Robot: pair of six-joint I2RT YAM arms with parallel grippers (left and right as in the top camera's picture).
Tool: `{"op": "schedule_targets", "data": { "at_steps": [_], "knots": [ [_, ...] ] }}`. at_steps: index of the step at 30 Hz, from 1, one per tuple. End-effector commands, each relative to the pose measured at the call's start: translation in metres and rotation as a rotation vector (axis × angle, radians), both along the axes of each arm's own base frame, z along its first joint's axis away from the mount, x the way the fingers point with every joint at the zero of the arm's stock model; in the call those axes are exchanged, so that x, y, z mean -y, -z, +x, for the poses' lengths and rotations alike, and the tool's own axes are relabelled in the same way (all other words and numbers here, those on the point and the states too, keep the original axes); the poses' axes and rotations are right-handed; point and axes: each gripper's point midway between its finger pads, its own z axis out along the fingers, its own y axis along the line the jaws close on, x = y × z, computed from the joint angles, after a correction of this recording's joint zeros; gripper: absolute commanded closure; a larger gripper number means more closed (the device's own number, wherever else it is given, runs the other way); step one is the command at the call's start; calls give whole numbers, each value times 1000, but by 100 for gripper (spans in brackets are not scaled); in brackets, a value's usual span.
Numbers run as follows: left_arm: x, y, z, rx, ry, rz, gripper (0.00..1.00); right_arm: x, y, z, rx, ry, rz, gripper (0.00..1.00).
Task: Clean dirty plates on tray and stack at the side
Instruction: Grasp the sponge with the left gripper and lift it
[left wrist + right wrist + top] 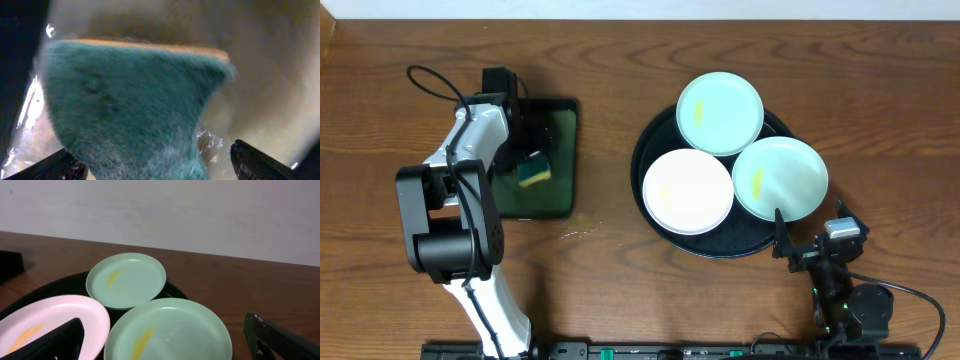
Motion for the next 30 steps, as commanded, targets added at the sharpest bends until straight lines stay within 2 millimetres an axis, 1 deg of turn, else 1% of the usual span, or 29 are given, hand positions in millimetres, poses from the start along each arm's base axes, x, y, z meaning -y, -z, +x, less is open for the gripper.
{"op": "schedule_targets", "data": {
  "at_steps": [1, 2, 3, 5, 8, 10, 11, 12, 13, 15, 16, 18, 20, 22, 24, 30],
  "knots": [
    [-7, 5, 5, 18, -2, 34, 10, -1, 1, 0, 0, -6, -9, 1],
    [-8, 4, 7, 24, -3, 40, 11, -1, 1, 0, 0, -6, -9, 1],
    [-8, 4, 8, 29, -4, 42, 14, -1, 1, 0, 0, -6, -9, 1],
    [-8, 4, 8, 31, -4, 42, 23, -1, 1, 0, 0, -6, -9, 1],
    [-8, 4, 6, 20, -3, 41, 34, -1, 1, 0, 0, -6, -9, 1],
    [-8, 5, 5, 16, -3, 41, 43, -1, 1, 0, 0, -6, -9, 1],
    [-8, 5, 5, 15, -2, 41, 50, -1, 1, 0, 0, -6, -9, 1],
    [-8, 5, 5, 16, -3, 41, 59, -1, 1, 0, 0, -6, -9, 1],
    [-8, 4, 5, 17, -3, 41, 71, -1, 1, 0, 0, -6, -9, 1],
    [-8, 3, 5, 20, -3, 41, 88, -1, 1, 0, 0, -6, -9, 1],
    [-8, 1, 6, 23, -3, 41, 92, -1, 1, 0, 0, -6, -9, 1],
    [-6, -7, 7, 39, -1, 33, 92, -1, 1, 0, 0, -6, -9, 1],
    [-5, -22, 9, 61, 0, 26, 92, -1, 1, 0, 0, -6, -9, 1],
    [-5, -41, 9, 96, 0, 29, 92, -1, 1, 0, 0, -6, -9, 1],
    [-5, -65, 9, 143, -1, 33, 92, -1, 1, 0, 0, -6, -9, 1],
    [-3, -149, 0, 319, -5, 47, 92, -1, 1, 0, 0, -6, -9, 1]
  ]
}}
